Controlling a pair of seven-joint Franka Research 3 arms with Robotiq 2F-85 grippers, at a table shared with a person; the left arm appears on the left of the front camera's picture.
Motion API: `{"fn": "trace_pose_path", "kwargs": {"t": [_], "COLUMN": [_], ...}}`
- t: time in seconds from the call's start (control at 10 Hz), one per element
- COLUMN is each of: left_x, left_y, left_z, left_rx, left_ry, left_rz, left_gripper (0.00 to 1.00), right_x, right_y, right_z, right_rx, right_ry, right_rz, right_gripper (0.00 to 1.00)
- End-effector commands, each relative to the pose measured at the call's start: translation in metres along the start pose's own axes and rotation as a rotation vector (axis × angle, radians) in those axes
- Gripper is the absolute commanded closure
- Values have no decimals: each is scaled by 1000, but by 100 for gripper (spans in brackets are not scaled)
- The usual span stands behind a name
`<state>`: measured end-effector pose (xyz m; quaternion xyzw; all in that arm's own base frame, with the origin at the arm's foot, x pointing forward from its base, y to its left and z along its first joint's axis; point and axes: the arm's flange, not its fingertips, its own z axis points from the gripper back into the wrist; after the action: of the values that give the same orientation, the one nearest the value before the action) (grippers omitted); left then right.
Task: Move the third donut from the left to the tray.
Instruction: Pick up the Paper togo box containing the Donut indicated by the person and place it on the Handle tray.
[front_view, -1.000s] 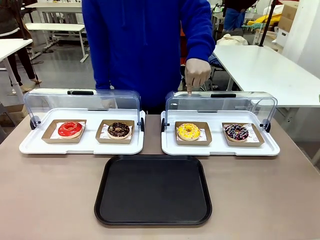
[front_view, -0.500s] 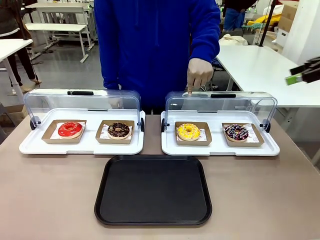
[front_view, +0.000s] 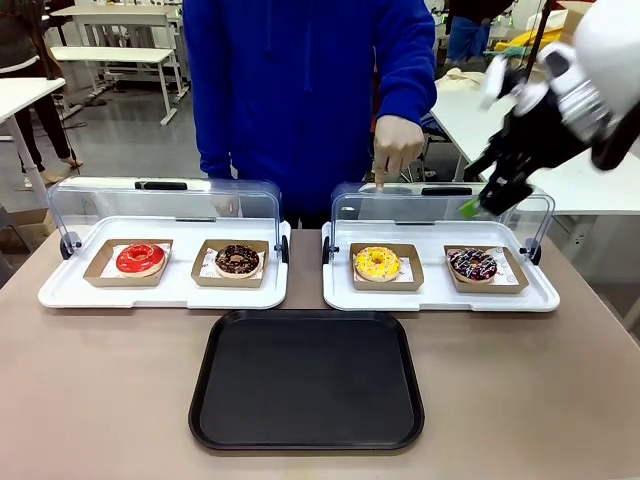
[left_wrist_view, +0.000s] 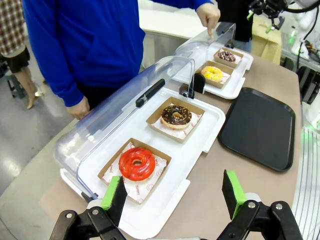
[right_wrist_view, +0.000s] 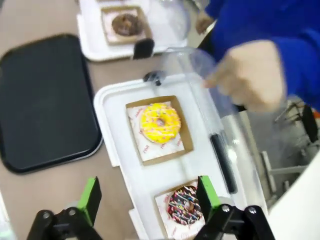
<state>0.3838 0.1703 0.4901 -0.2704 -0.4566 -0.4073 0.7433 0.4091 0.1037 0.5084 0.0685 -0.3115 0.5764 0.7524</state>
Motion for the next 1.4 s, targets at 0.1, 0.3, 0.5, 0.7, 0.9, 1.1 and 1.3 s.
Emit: {"fn": "trace_pose_path", "kwargs": {"t": [0.1, 0.3, 0.5, 0.7, 0.9, 1.1, 1.3], "left_x": [2, 2, 2, 2, 2, 2, 2], "left_y": [-2, -2, -2, -2, -2, -2, -2], "left_z": [2, 2, 2, 2, 2, 2, 2], "left_rx": [-9, -9, -9, -9, -9, -9, -9], "left_ry": [0, 0, 0, 0, 0, 0, 0], "left_rz": [1, 1, 1, 1, 1, 1, 1], "left_gripper": [0, 0, 0, 0, 0, 0, 0], "right_x": [-9, -20, -25, -12, -12, -13, -3], "right_y": [38, 57, 45, 49, 49, 49, 30], "right_z": [-39, -66, -87, -69, -69, -73, -99], "right_rx": [-106, -137, -133, -105, -105, -114, -80], "right_ry": [74, 108, 85, 98, 98, 100, 151], "right_rz": [60, 123, 118, 128, 128, 127, 123], "right_gripper": [0, 0, 0, 0, 0, 0, 0]}}
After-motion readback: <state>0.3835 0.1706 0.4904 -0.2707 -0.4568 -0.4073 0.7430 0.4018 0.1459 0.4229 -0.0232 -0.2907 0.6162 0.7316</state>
